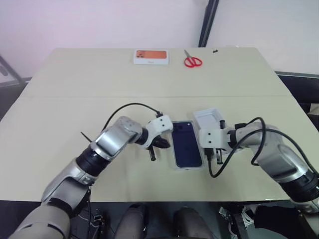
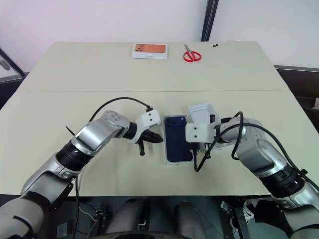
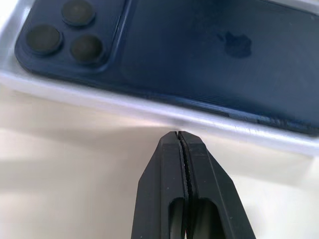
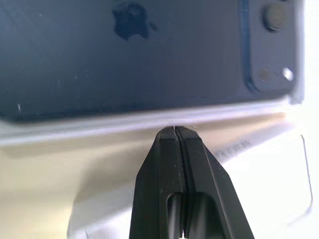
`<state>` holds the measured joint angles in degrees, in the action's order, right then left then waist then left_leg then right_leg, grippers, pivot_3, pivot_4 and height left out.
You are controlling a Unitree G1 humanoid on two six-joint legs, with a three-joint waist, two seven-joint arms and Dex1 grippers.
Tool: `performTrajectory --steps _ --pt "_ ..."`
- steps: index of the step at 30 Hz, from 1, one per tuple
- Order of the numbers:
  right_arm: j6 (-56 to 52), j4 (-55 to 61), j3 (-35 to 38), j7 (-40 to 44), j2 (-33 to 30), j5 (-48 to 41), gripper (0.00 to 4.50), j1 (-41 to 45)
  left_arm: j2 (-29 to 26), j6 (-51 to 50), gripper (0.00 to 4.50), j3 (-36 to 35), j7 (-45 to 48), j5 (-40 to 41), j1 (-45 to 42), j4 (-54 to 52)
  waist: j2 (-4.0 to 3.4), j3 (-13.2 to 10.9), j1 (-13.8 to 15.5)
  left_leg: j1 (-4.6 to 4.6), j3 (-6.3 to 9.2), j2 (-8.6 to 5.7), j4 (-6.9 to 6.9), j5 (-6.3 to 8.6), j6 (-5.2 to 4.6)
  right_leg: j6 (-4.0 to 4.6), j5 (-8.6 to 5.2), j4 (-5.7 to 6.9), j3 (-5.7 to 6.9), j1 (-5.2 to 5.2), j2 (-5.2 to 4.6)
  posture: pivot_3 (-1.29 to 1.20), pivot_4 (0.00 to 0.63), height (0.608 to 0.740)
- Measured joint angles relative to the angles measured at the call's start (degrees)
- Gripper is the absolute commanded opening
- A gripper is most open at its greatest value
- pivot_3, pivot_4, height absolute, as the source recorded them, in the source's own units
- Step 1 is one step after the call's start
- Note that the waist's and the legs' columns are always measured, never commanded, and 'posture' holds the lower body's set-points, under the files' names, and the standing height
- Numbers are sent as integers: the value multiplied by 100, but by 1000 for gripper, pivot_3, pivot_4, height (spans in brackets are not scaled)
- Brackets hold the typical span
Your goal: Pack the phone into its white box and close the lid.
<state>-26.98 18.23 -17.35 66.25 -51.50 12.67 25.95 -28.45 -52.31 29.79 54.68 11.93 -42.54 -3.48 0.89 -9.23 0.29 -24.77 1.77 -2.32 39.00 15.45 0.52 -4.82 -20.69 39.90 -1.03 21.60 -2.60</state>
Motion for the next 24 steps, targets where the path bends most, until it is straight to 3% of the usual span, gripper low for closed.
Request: performTrajectory --steps 7,10,15,24 --pt "-107 6 496 68 -141 -476 0 0 -443 -134 54 -821 63 398 456 -102 -1 0 -6 0 0 0 -2 0 0 0 0 0 -1 1 0 0 150 740" --pt "-664 101 743 141 -145 -847 801 4 -615 -28 0 -1312 145 646 693 -232 -1 0 9 0 0 0 0 1 -1 0 0 -1 0 -1 -2 0 150 740" --pt "-2085 439 971 55 -119 -1408 3313 9 -873 649 0 -2057 352 951 1151 -418 -2 0 36 0 1 0 0 2 -3 0 0 -3 0 -3 -5 0 150 740" --pt "-4013 549 941 -801 54 -1918 3313 25 -829 2300 0 -2762 946 1376 1769 -650 -3 0 26 0 -1 0 -4 4 -6 0 0 -10 -1 -2 -7 0 150 740"
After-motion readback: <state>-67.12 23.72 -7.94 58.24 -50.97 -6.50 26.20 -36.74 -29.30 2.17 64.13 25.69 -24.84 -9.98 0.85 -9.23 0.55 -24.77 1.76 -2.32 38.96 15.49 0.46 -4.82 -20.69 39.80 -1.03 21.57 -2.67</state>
